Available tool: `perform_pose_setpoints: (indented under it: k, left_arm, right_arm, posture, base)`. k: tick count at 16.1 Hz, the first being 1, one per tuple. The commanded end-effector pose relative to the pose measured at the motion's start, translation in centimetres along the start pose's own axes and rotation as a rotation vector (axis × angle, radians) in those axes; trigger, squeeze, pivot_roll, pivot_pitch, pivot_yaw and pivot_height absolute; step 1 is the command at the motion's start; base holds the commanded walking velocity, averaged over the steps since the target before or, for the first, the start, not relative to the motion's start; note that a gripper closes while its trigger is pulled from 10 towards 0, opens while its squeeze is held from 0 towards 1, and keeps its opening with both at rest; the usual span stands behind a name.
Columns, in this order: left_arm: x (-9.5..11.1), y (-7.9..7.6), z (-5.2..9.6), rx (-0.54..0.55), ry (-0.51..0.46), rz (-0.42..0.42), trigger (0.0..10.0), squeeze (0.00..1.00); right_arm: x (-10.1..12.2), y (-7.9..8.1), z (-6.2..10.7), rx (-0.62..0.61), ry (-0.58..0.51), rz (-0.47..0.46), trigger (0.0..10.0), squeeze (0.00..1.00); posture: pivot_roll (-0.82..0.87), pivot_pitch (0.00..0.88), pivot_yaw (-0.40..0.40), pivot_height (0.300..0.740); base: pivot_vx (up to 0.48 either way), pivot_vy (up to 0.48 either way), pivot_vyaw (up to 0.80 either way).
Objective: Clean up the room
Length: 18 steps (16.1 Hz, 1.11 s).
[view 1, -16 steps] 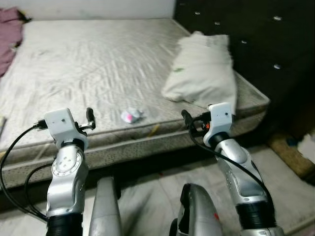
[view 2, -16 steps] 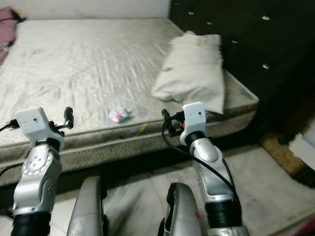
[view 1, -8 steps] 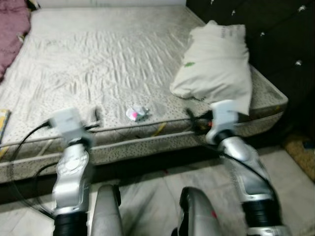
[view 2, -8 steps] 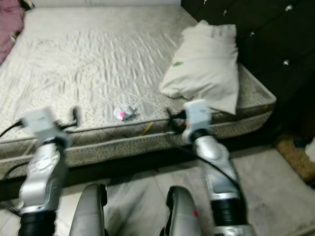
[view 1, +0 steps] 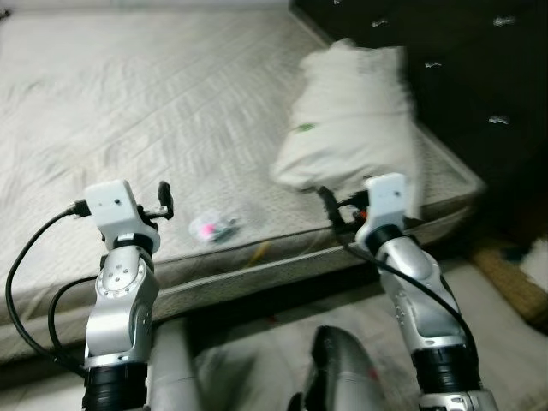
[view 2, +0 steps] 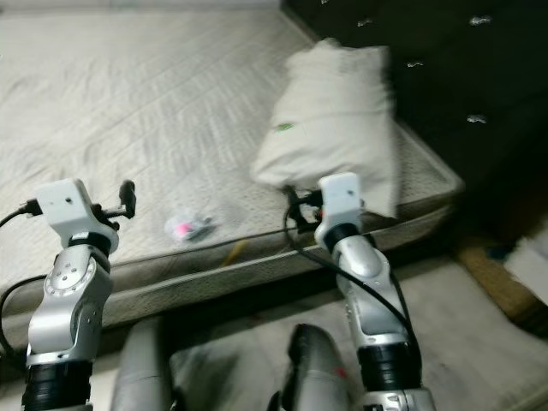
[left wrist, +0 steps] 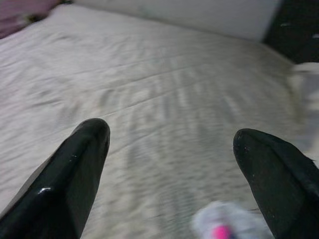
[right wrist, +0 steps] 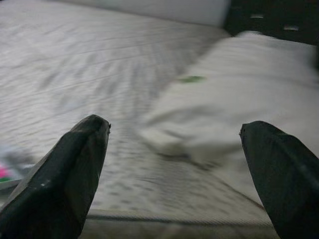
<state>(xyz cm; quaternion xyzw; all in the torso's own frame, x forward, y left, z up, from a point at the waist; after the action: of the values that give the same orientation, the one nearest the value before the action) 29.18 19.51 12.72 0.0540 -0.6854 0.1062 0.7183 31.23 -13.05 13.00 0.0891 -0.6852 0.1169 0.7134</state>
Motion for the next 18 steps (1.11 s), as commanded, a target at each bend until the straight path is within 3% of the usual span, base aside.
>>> perform_pose_setpoints:
  k: [1,4,6,8,11,13,18]
  left_arm:
    - [0.1,0.3,0.0,0.009,0.001,-0.011,10.0,0.00]
    - [0.0,1.1,0.0,0.048,-0.008,-0.035,10.0,0.00]
    - [-0.3,0.5,-0.1,0.027,0.002,-0.023,10.0,0.00]
    - [0.3,-0.1,-0.3,-0.001,-0.012,-0.024,10.0,0.00]
    - [-0.4,0.0,0.1,-0.008,0.016,-0.021,10.0,0.00]
    - [-1.3,-0.5,0.6,-0.018,0.045,-0.018,10.0,0.00]
    - [-1.8,-1.0,1.3,-0.018,0.077,-0.005,10.0,0.00]
  right_arm:
    - [0.3,-0.1,-0.2,0.003,-0.012,0.017,10.0,0.00]
    - [0.3,-1.1,-0.6,-0.006,0.002,0.017,10.0,0.00]
    - [0.2,-2.2,-1.1,-0.040,0.017,0.038,10.0,0.00]
    - [0.3,-2.2,-1.4,-0.032,0.024,0.023,10.0,0.00]
    - [-0.8,-2.4,-0.5,-0.055,0.061,0.012,10.0,0.00]
    - [-2.0,-2.3,0.1,-0.049,0.104,-0.016,10.0,0.00]
    - [-2.7,0.1,0.2,0.072,0.142,-0.026,10.0,0.00]
  posture:
    - [0.02,0.019,-0.060,0.555]
    - [0.02,0.007,-0.054,0.555]
    - [0.02,0.000,-0.050,0.555]
    - [0.01,0.007,-0.048,0.555]
    - [0.01,0.036,-0.042,0.555]
    - [0.02,0.041,-0.055,0.555]
    - [0.04,0.085,-0.073,0.540]
  base:
    - [0.000,0.000,0.80]
    - [0.000,0.000,0.64]
    - [0.000,0.000,0.70]
    - [0.000,0.000,0.38]
    - [0.000,0.000,0.00]
    - [0.000,0.000,0.00]
    - [0.000,0.000,0.00]
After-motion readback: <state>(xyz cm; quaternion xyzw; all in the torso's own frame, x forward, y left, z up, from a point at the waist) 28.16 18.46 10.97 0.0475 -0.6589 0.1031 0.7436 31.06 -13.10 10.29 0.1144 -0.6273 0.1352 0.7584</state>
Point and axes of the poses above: a point about 5 cm out from each wrist's last joint towards the gripper, its own z axis pointing back from the gripper into the wrist, its own x axis along the axis of the wrist's last joint, y = z × x, the point moved 1 cm from there along -z, pointing out of the wrist towards the gripper, and after that the axes turned 3 degrees about -z, right-handed, at the moved point
